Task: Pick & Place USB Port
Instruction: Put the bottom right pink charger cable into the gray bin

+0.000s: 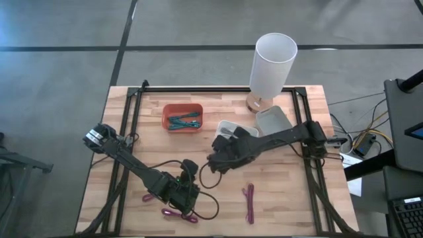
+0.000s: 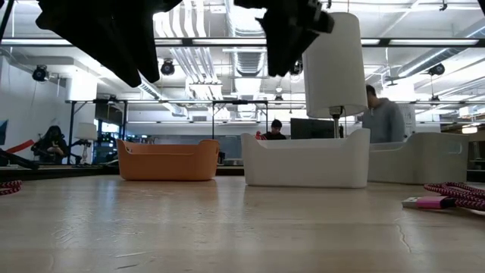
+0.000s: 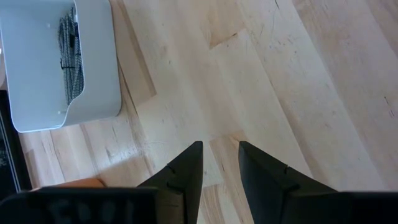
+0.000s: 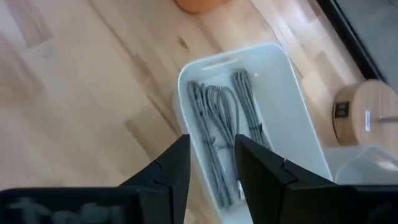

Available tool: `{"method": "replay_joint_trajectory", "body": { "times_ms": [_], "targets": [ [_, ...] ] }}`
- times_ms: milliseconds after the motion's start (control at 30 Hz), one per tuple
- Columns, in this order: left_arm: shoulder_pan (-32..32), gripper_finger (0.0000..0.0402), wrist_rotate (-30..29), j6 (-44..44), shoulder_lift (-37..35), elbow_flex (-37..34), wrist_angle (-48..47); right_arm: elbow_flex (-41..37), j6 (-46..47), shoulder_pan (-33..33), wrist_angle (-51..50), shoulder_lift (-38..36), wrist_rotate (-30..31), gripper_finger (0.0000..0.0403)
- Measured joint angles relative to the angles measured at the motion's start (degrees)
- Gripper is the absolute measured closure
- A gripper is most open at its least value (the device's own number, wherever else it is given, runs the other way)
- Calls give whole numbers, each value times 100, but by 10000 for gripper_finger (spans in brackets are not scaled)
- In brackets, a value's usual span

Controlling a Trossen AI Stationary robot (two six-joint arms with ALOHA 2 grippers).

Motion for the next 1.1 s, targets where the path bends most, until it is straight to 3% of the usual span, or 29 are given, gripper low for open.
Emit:
{"method": "replay_joint_trajectory", "body": {
  "times_ms": [233, 400, 667, 900, 1100],
  "targets": [
    [0, 287, 0, -20, 0, 0, -2, -71, 1105, 363, -750, 0, -421, 287],
    [0, 287, 0, -20, 0, 0, -6, -317, 1672, 652, -725, 0, -1039, 288],
    [0, 287, 0, -20, 0, 0, -6, -697, 2661, 1038, -710, 0, -1550, 289],
    [0, 287, 4, 224, -38, 0, -54, -850, 3162, 1276, -711, 0, -1679, 286],
    [0, 287, 34, 157, -542, -17, -194, -861, 3416, 1493, -714, 0, -1775, 289]
  ]
}}
